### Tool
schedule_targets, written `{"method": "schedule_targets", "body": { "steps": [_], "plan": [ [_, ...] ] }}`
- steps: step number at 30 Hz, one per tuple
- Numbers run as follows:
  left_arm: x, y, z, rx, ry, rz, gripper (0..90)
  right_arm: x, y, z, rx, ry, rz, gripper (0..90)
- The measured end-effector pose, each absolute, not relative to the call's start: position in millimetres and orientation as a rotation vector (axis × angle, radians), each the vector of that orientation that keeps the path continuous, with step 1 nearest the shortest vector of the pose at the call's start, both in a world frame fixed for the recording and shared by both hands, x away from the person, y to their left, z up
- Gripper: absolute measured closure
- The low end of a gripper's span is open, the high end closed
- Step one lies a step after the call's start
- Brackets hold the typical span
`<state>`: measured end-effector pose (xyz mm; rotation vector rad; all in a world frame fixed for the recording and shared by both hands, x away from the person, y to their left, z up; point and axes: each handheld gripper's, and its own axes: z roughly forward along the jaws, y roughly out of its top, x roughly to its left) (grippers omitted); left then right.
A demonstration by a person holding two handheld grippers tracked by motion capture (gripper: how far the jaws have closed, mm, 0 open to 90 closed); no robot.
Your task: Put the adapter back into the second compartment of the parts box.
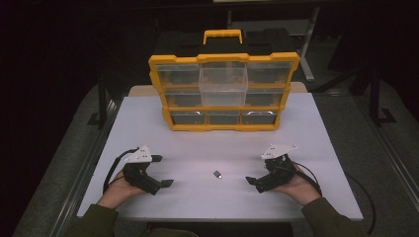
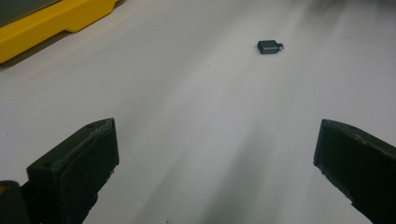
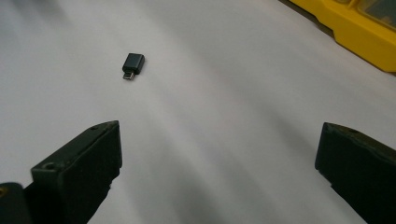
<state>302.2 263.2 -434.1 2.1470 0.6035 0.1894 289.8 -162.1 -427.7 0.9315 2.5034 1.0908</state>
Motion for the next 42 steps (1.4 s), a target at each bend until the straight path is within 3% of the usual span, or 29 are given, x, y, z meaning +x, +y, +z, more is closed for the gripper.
{"method": "schedule_targets", "body": {
  "steps": [42],
  "plan": [
    [302, 263, -433, 2.131, 0.592, 0.157, 0.0, 306, -140, -422, 0.929, 2.556, 1.108, 0.0]
  ]
}}
